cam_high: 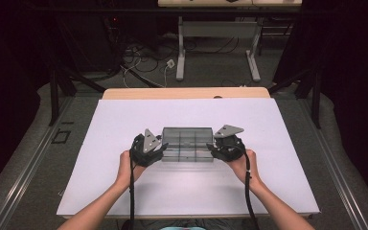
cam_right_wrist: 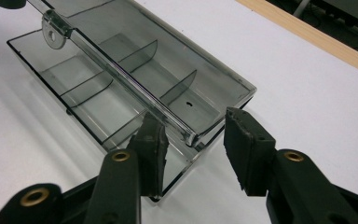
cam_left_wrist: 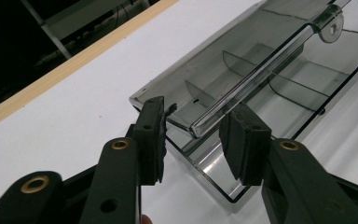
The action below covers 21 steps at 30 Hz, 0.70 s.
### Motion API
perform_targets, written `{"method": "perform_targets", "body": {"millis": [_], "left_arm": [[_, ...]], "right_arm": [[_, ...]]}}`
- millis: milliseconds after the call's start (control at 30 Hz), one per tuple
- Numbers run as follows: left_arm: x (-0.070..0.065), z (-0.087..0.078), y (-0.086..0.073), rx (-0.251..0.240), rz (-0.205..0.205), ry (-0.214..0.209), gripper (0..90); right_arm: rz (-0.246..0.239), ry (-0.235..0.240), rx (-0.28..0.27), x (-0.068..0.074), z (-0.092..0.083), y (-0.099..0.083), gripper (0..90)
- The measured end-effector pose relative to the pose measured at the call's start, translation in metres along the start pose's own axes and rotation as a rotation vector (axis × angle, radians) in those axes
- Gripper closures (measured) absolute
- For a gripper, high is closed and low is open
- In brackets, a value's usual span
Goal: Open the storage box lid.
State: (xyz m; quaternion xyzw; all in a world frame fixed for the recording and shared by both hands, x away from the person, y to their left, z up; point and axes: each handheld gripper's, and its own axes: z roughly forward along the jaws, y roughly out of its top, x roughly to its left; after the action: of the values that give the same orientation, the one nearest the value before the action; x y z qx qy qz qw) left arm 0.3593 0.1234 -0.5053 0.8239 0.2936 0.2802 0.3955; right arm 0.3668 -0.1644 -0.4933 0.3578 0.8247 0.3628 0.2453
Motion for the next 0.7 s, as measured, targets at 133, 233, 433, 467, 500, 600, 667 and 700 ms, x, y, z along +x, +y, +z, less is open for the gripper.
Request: {"method": "perform_targets", "body": {"millis": [133,233,433,467,500,600,667,700], "left_arm": [[0.003,0.001,0.004,-0.017,-0.001,0.011,61.8],[0.006,0.004,0.006,-0.037,-0.028,0.017,62.9],[0.007,0.006,0.008,-0.068,-0.068,0.044,66.0],[0.008,0.007,0.009,-0.074,-0.066,0.048,66.0],[0.009,0.008,0.01,-0.074,-0.063,0.053,66.0],[0.01,0.011,0.011,-0.085,-0.095,0.058,66.0],[0.013,0.012,0.012,-0.091,-0.112,0.057,66.2],[0.014,0.012,0.013,-0.085,-0.102,0.06,66.2]], "right_arm": [[0.008,-0.007,-0.016,-0.003,-0.001,0.002,62.8],[0.018,-0.007,-0.03,-0.007,-0.001,0.004,65.3],[0.036,-0.011,-0.057,-0.012,0.002,0.009,68.2],[0.039,-0.016,-0.053,-0.013,0.002,0.01,69.0],[0.039,-0.02,-0.059,-0.014,0.002,0.011,69.4],[0.051,-0.018,-0.076,-0.017,0.002,0.014,70.8],[0.058,-0.019,-0.08,-0.019,0.002,0.016,71.6],[0.061,-0.023,-0.088,-0.019,0.003,0.017,71.9]]}}
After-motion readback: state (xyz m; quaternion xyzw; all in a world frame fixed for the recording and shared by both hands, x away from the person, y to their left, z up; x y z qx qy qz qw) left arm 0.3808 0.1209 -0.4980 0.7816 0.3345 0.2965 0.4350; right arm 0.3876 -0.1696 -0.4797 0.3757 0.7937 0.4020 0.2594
